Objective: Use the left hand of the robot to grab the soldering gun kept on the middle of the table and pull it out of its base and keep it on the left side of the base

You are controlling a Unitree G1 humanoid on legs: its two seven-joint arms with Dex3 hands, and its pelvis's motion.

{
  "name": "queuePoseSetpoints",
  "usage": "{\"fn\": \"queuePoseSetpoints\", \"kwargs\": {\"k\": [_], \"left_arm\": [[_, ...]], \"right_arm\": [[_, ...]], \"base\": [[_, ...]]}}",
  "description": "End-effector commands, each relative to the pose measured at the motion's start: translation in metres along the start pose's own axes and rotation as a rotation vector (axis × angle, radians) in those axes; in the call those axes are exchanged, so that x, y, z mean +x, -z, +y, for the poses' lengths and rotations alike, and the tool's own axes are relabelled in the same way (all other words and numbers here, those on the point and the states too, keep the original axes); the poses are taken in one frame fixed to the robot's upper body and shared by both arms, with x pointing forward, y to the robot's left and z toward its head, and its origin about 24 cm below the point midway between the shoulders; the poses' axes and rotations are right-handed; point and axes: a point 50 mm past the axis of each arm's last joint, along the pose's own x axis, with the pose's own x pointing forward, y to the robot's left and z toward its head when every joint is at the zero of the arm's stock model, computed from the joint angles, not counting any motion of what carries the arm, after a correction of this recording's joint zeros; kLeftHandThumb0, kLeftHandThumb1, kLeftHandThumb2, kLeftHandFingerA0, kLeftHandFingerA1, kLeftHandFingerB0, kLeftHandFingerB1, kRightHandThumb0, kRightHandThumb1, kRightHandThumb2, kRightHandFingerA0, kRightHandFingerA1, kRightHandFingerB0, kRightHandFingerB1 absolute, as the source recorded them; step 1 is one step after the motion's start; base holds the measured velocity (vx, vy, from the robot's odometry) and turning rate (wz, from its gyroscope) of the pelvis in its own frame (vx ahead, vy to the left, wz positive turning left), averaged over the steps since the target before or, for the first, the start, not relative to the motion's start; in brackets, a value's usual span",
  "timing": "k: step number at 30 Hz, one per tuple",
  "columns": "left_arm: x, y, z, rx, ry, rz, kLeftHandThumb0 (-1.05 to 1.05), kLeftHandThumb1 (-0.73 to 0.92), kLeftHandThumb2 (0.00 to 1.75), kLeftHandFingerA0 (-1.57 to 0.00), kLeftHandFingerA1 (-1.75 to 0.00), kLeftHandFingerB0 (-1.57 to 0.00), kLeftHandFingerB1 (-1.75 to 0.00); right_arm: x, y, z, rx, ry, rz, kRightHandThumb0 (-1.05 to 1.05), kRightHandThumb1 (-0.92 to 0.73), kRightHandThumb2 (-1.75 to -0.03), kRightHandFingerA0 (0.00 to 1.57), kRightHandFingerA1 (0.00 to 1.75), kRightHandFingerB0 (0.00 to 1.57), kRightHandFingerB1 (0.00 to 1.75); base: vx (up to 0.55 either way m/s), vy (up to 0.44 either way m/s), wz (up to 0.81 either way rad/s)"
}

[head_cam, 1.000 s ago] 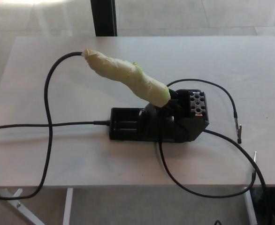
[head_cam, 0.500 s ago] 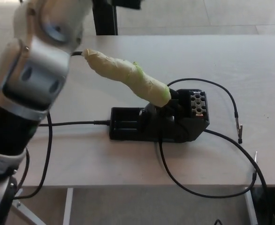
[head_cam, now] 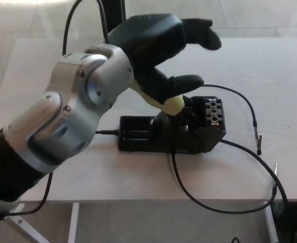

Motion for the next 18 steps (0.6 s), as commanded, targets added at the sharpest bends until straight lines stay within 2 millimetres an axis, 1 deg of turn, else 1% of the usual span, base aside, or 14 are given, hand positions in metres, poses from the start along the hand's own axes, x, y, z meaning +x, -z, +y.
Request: {"fn": "queuePoseSetpoints", "kwargs": {"k": [1, 2, 3, 4, 5, 6, 7, 11, 12, 13, 15, 18], "left_arm": [[-0.004, 0.021, -0.014, 0.103, 0.108, 0.088, -0.70, 0.87, 0.66, -0.30, -0.58, -0.36, -0.44], [-0.006, 0.027, -0.018, 0.129, 0.121, 0.100, -0.70, 0.85, 0.65, -0.30, -0.60, -0.38, -0.46], [-0.006, 0.029, -0.019, 0.153, 0.129, 0.109, -0.73, 0.87, 0.66, -0.30, -0.59, -0.38, -0.44], [-0.008, 0.035, -0.022, 0.217, 0.139, 0.127, -0.76, 0.71, 1.11, -0.31, -0.62, -0.34, -0.56], [-0.009, 0.039, -0.024, 0.267, 0.142, 0.134, -0.76, 0.71, 1.11, -0.31, -0.62, -0.34, -0.56], [-0.009, 0.043, -0.025, 0.288, 0.144, 0.144, -0.75, 0.86, 0.66, -0.31, -0.58, -0.39, -0.44], [-0.010, 0.050, -0.025, 0.351, 0.138, 0.164, -0.75, 0.86, 0.66, -0.27, -0.58, -0.41, -0.44], [-0.010, 0.058, -0.021, 0.459, 0.133, 0.201, -0.74, 0.85, 0.65, -0.25, -0.54, -0.42, -0.40], [-0.011, 0.060, -0.020, 0.487, 0.133, 0.208, -0.80, 0.72, 0.81, -0.21, -0.54, -0.37, -0.45], [-0.011, 0.065, -0.021, 0.548, 0.092, 0.201, -0.76, 0.85, 0.65, -0.27, -0.54, -0.47, -0.41], [-0.010, 0.070, -0.023, 0.605, 0.057, 0.193, -0.77, 0.85, 0.66, -0.27, -0.54, -0.47, -0.41], [-0.009, 0.074, -0.026, 0.648, 0.052, 0.203, -0.75, 0.87, 0.66, -0.21, -0.55, -0.45, -0.41]], "right_arm": [[-0.001, -0.013, -0.013, -0.018, 0.022, -0.049, -1.05, -0.50, -0.89, 0.35, 0.57, 0.32, 0.36], [-0.001, -0.013, -0.013, -0.013, 0.020, -0.050, -1.05, -0.50, -0.89, 0.35, 0.57, 0.32, 0.36], [-0.001, -0.013, -0.013, -0.015, 0.021, -0.048, -1.05, -0.51, -0.89, 0.32, 0.53, 0.31, 0.34], [-0.001, -0.012, -0.014, -0.020, 0.022, -0.044, -1.05, -0.50, -0.89, 0.34, 0.54, 0.32, 0.35], [-0.001, -0.013, -0.014, -0.022, 0.024, -0.042, -1.05, -0.50, -0.89, 0.34, 0.54, 0.32, 0.35], [-0.001, -0.013, -0.014, -0.016, 0.023, -0.045, -1.05, -0.49, -0.90, 0.32, 0.55, 0.32, 0.36], [-0.001, -0.013, -0.014, -0.020, 0.028, -0.041, -1.05, -0.49, -0.91, 0.32, 0.54, 0.32, 0.36], [-0.001, -0.013, -0.013, -0.029, 0.025, -0.044, -1.05, -0.50, -0.90, 0.36, 0.57, 0.33, 0.35], [-0.001, -0.013, -0.013, -0.026, 0.026, -0.043, -1.05, -0.50, -0.89, 0.37, 0.57, 0.33, 0.35], [-0.001, -0.013, -0.013, -0.022, 0.024, -0.041, -1.05, -0.50, -0.88, 0.37, 0.55, 0.32, 0.34], [-0.001, -0.013, -0.014, -0.023, 0.026, -0.037, -1.05, -0.50, -0.89, 0.38, 0.55, 0.33, 0.34], [0.000, -0.015, -0.013, -0.023, 0.028, -0.043, -1.05, -0.49, -0.89, 0.37, 0.56, 0.33, 0.35]], "base": [[0.00, 0.000, 0.00], [0.00, 0.000, 0.00], [0.00, 0.000, 0.00], [0.00, 0.000, 0.00], [0.00, 0.000, 0.00], [0.00, 0.000, 0.00], [0.00, 0.000, 0.00], [0.00, 0.000, 0.00], [0.00, 0.000, 0.00], [0.00, 0.000, 0.00], [0.00, 0.000, 0.00], [0.00, 0.000, 0.00]]}}
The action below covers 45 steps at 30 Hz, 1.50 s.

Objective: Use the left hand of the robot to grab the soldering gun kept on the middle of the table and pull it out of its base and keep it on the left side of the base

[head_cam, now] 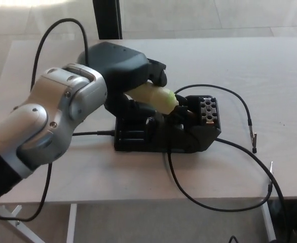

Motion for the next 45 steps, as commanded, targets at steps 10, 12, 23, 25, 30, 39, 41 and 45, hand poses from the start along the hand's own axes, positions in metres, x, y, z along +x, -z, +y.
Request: {"fn": "queuePoseSetpoints", "kwargs": {"k": [10, 12, 23, 25, 30, 39, 41, 45], "left_arm": [[0.000, 0.013, -0.022, 0.577, -0.168, -0.038, -0.68, 0.75, 0.62, -0.55, -0.81, -0.42, -0.46], [0.002, 0.013, -0.021, 0.553, -0.216, -0.066, -0.59, 0.67, 0.60, -0.84, -0.92, -0.46, -0.47], [-0.001, 0.015, -0.028, 0.467, -0.373, -0.261, -0.35, 0.51, 0.62, -0.96, -1.65, -0.91, -0.73], [-0.001, 0.018, -0.030, 0.541, -0.458, -0.306, -0.26, 0.50, 0.69, -0.92, -1.64, -0.93, -0.94], [-0.001, 0.021, -0.027, 0.526, -0.515, -0.333, -0.28, 0.57, 0.79, -0.93, -1.70, -0.83, -1.27], [0.001, 0.025, 0.012, 0.613, -0.556, -0.344, -0.33, 0.52, 0.65, -0.99, -1.70, -0.90, -0.95], [0.001, 0.028, 0.024, 0.642, -0.546, -0.327, -0.36, 0.50, 0.63, -0.99, -1.68, -0.90, -0.81], [-0.001, 0.031, 0.045, 0.689, -0.576, -0.313, -0.38, 0.37, 0.90, -1.29, -1.36, -0.86, -0.85]], "right_arm": [[0.001, -0.017, -0.010, -0.021, 0.038, -0.053, -1.05, -0.50, -0.90, 0.44, 0.57, 0.36, 0.35], [0.001, -0.018, -0.011, -0.012, 0.043, -0.062, -1.05, -0.50, -0.91, 0.48, 0.61, 0.37, 0.37], [0.003, -0.026, -0.013, 0.026, 0.070, -0.080, -1.05, -0.37, -1.18, 0.60, 0.66, 0.42, 0.36], [0.002, -0.026, -0.013, 0.027, 0.079, -0.091, -1.05, -0.50, -0.97, 0.65, 0.69, 0.43, 0.38], [0.002, -0.029, -0.014, 0.031, 0.081, -0.101, -1.05, -0.50, -0.98, 0.68, 0.71, 0.45, 0.39], [0.002, -0.033, -0.019, 0.022, 0.102, -0.102, -1.05, -0.54, -1.02, 0.74, 0.68, 0.50, 0.40], [0.002, -0.035, -0.019, 0.005, 0.100, -0.107, -1.05, -0.57, -1.02, 0.73, 0.68, 0.46, 0.40], [0.002, -0.037, -0.019, -0.023, 0.094, -0.108, -1.05, -0.64, -1.01, 0.71, 0.64, 0.41, 0.40]], "base": [[0.00, 0.000, 0.00], [0.00, 0.000, 0.00], [0.00, 0.000, 0.00], [0.00, 0.000, 0.00], [0.00, 0.000, 0.00], [0.00, 0.000, 0.00], [0.00, 0.000, 0.00], [0.00, 0.000, 0.00]]}}
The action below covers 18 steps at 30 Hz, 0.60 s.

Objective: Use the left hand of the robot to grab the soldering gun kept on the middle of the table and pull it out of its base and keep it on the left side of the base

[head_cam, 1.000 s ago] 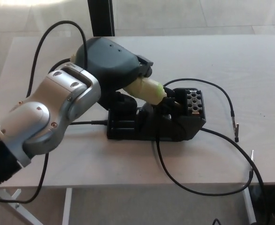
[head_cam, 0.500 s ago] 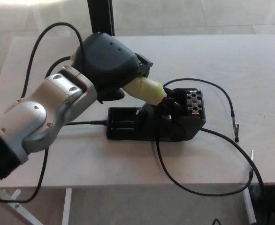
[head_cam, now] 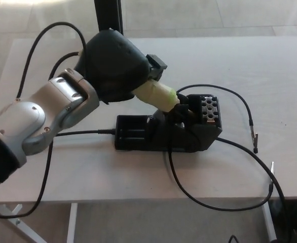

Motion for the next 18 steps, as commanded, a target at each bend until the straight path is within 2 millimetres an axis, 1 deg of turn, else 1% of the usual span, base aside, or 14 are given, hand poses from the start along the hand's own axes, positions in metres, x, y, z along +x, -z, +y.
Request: {"fn": "queuePoseSetpoints", "kwargs": {"k": [1, 2, 3, 4, 6, 8, 9, 10, 12, 13, 14, 16, 17, 18], "left_arm": [[0.000, 0.040, 0.051, 0.252, -0.169, -0.120, -0.38, 0.39, 0.93, -1.28, -1.35, -0.86, -0.87], [0.001, 0.043, 0.058, 0.257, -0.177, -0.119, -0.35, 0.52, 0.79, -1.04, -1.63, -0.91, -1.05], [0.001, 0.045, 0.061, 0.259, -0.181, -0.121, -0.35, 0.52, 0.79, -1.04, -1.63, -0.91, -1.05], [0.002, 0.045, 0.062, 0.263, -0.188, -0.123, -0.34, 0.52, 0.81, -1.03, -1.65, -0.91, -1.15], [0.001, 0.049, 0.072, 0.272, -0.216, -0.128, -0.37, 0.52, 0.71, -1.03, -1.62, -0.93, -0.84], [0.001, 0.051, 0.075, 0.280, -0.213, -0.132, -0.37, 0.52, 0.71, -1.03, -1.62, -0.93, -0.84], [0.001, 0.053, 0.078, 0.277, -0.216, -0.138, -0.37, 0.51, 0.68, -1.04, -1.59, -0.95, -0.75], [-0.001, 0.056, 0.082, 0.266, -0.213, -0.136, -0.38, 0.50, 0.65, -1.03, -1.61, -0.94, -0.77], [-0.003, 0.061, 0.088, 0.284, -0.219, -0.130, -0.41, 0.48, 0.70, -1.02, -1.64, -0.95, -1.06], [-0.006, 0.063, 0.089, 0.303, -0.201, -0.127, -0.40, 0.50, 0.73, -1.02, -1.66, -0.93, -1.14], [-0.009, 0.066, 0.091, 0.308, -0.177, -0.122, -0.34, 0.52, 0.73, -0.98, -1.66, -0.90, -1.12], [-0.017, 0.071, 0.093, 0.300, -0.154, -0.112, -0.37, 0.52, 0.69, -0.97, -1.63, -0.93, -1.08], [-0.020, 0.072, 0.092, 0.303, -0.179, -0.108, -0.37, 0.52, 0.65, -0.98, -1.65, -0.95, -0.96], [-0.030, 0.077, 0.088, 0.260, -0.185, -0.061, -0.41, 0.53, 0.60, -0.94, -1.70, -0.94, -0.71]], "right_arm": [[-0.002, -0.020, -0.024, -0.026, 0.092, -0.061, -1.05, -0.66, -0.98, 0.73, 0.65, 0.43, 0.40], [-0.002, -0.020, -0.024, -0.019, 0.096, -0.059, -1.05, -0.66, -0.99, 0.75, 0.66, 0.43, 0.41], [-0.002, -0.019, -0.024, -0.017, 0.098, -0.057, -1.05, -0.66, -0.99, 0.75, 0.66, 0.43, 0.41], [-0.002, -0.019, -0.024, -0.019, 0.099, -0.057, -1.05, -0.66, -0.98, 0.75, 0.67, 0.44, 0.41], [-0.002, -0.019, -0.025, -0.030, 0.102, -0.052, -1.05, -0.66, -0.99, 0.75, 0.66, 0.43, 0.41], [-0.002, -0.019, -0.025, -0.024, 0.103, -0.053, -1.05, -0.66, -0.99, 0.75, 0.66, 0.43, 0.41], [-0.002, -0.019, -0.026, -0.036, 0.104, -0.052, -1.05, -0.67, -1.00, 0.74, 0.65, 0.43, 0.41], [-0.002, -0.018, -0.026, -0.037, 0.107, -0.054, -1.05, -0.66, -1.00, 0.75, 0.64, 0.45, 0.42], [-0.003, -0.017, -0.026, -0.035, 0.111, -0.044, -1.05, -0.66, -1.01, 0.75, 0.65, 0.44, 0.41], [-0.003, -0.016, -0.026, -0.033, 0.112, -0.044, -1.05, -0.66, -1.01, 0.75, 0.65, 0.44, 0.42], [-0.003, -0.016, -0.026, -0.033, 0.111, -0.044, -1.05, -0.65, -1.00, 0.75, 0.66, 0.45, 0.41], [-0.003, -0.016, -0.027, -0.034, 0.113, -0.043, -1.05, -0.65, -1.01, 0.76, 0.67, 0.45, 0.42], [-0.003, -0.016, -0.028, -0.038, 0.113, -0.045, -1.05, -0.65, -1.00, 0.76, 0.67, 0.45, 0.42], [-0.003, -0.016, -0.029, -0.041, 0.117, -0.039, -1.05, -0.65, -1.01, 0.75, 0.65, 0.46, 0.42]], "base": [[0.00, 0.000, 0.00], [0.00, 0.000, 0.00], [0.00, 0.000, 0.00], [0.00, 0.000, 0.00], [0.00, 0.000, 0.00], [0.00, 0.000, 0.00], [0.00, 0.000, 0.00], [0.00, 0.000, 0.00], [0.00, 0.000, 0.00], [0.00, 0.000, 0.00], [0.00, 0.000, 0.00], [0.00, 0.000, 0.00], [0.00, 0.000, 0.00], [0.00, 0.000, 0.00]]}}
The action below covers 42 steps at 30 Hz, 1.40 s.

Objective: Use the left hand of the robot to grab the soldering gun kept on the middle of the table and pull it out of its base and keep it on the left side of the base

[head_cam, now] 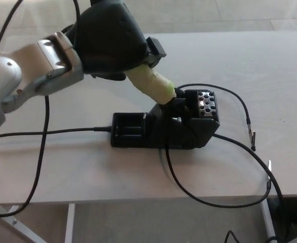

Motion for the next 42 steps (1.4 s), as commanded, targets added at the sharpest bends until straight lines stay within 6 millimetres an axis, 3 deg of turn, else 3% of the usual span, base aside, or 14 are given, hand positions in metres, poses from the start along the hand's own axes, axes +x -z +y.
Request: {"fn": "queuePoseSetpoints", "kwargs": {"k": [1, 3, 7, 12, 13, 16, 20, 23, 25, 31, 35, 40, 41, 42], "left_arm": [[-0.037, 0.053, 0.048, 0.121, -0.125, 0.148, -0.41, 0.53, 0.60, -0.94, -1.70, -0.94, -0.71], [-0.051, 0.054, 0.044, 0.119, -0.094, 0.196, -0.37, 0.59, 0.62, -0.88, -1.71, -0.87, -0.98], [-0.065, 0.050, 0.033, 0.071, -0.061, 0.254, -0.32, 0.52, 0.69, -0.93, -1.52, -0.90, -0.82], [-0.087, 0.029, 0.000, -0.065, -0.035, 0.335, -0.32, 0.51, 0.59, -0.96, -1.62, -0.94, -0.70], [-0.091, 0.025, -0.006, -0.087, -0.043, 0.347, -0.22, 0.48, 0.87, -0.96, -1.63, -0.91, -1.06], [-0.108, 0.007, -0.031, -0.125, 0.003, 0.382, -0.23, 0.54, 0.84, -0.98, -1.52, -0.90, -0.85], [-0.116, -0.002, -0.045, -0.146, 0.073, 0.388, -0.19, 0.55, 0.87, -0.92, -1.63, -0.87, -1.01], [-0.119, -0.002, -0.045, -0.143, 0.096, 0.394, -0.20, 0.54, 0.86, -0.91, -1.66, -0.89, -0.94], [-0.123, 0.006, -0.041, -0.158, 0.082, 0.435, -0.17, 0.57, 0.85, -0.87, -1.70, -0.77, -1.39], [-0.127, -0.004, -0.045, -0.261, 0.071, 0.472, -0.15, 0.55, 0.91, -0.90, -1.64, -0.77, -1.30], [-0.136, -0.022, -0.060, -0.338, 0.127, 0.489, -0.21, 0.65, 0.74, -0.91, -1.64, -0.77, -1.24], [-0.139, -0.033, -0.075, -0.411, 0.171, 0.514, -0.15, 0.58, 0.89, -0.86, -1.67, -0.78, -1.34], [-0.138, -0.035, -0.078, -0.425, 0.177, 0.521, -0.22, 0.48, 1.04, -1.18, -1.34, -0.94, -1.15], [-0.137, -0.036, -0.081, -0.434, 0.164, 0.522, -0.22, 0.48, 1.04, -1.18, -1.34, -0.94, -1.15]], "right_arm": [[-0.003, -0.007, -0.020, -0.033, 0.066, -0.019, -1.05, -0.65, -1.01, 0.75, 0.65, 0.46, 0.42], [-0.003, -0.005, -0.019, -0.031, 0.066, -0.013, -1.05, -0.64, -1.02, 0.76, 0.66, 0.46, 0.42], [-0.003, -0.004, -0.019, -0.031, 0.059, -0.013, -1.05, -0.65, -1.01, 0.77, 0.67, 0.45, 0.42], [-0.004, -0.001, -0.019, -0.032, 0.062, -0.006, -1.05, -0.66, -1.02, 0.75, 0.67, 0.45, 0.42], [-0.004, 0.000, -0.018, -0.035, 0.062, -0.004, -1.05, -0.67, -1.10, 0.75, 0.65, 0.45, 0.43], [-0.004, 0.001, -0.016, -0.024, 0.057, -0.003, -1.05, -0.66, -1.04, 0.78, 0.69, 0.44, 0.42], [-0.004, 0.003, -0.017, -0.026, 0.065, 0.004, -1.05, -0.67, -1.14, 0.74, 0.66, 0.43, 0.43], [-0.004, 0.004, -0.017, -0.025, 0.071, 0.009, -1.05, -0.68, -1.07, 0.76, 0.67, 0.44, 0.43], [-0.004, 0.003, -0.018, -0.032, 0.069, 0.011, -1.05, -0.67, -1.12, 0.75, 0.65, 0.43, 0.42], [-0.003, 0.002, -0.018, -0.010, 0.077, 0.013, -1.05, -0.66, -1.06, 0.76, 0.65, 0.45, 0.42], [-0.004, 0.004, -0.016, -0.019, 0.066, 0.009, -1.05, -0.66, -1.07, 0.77, 0.67, 0.44, 0.41], [-0.004, 0.005, -0.016, -0.037, 0.067, 0.014, -1.05, -0.67, -1.07, 0.77, 0.64, 0.46, 0.42], [-0.004, 0.004, -0.016, -0.041, 0.065, 0.015, -1.05, -0.65, -1.13, 0.76, 0.64, 0.46, 0.42], [-0.004, 0.003, -0.017, -0.037, 0.066, 0.014, -1.05, -0.65, -1.13, 0.76, 0.64, 0.46, 0.42]], "base": [[0.00, 0.000, 0.00], [0.00, 0.000, 0.00], [0.00, 0.000, 0.00], [0.00, 0.000, 0.05], [0.00, 0.000, 0.07], [0.00, 0.000, 0.02], [0.00, 0.000, 0.00], [0.00, 0.000, 0.00], [0.00, 0.000, 0.00], [0.00, 0.000, 0.00], [0.00, 0.000, 0.00], [0.00, 0.000, 0.00], [0.00, 0.000, 0.00], [0.00, 0.000, 0.00]]}}
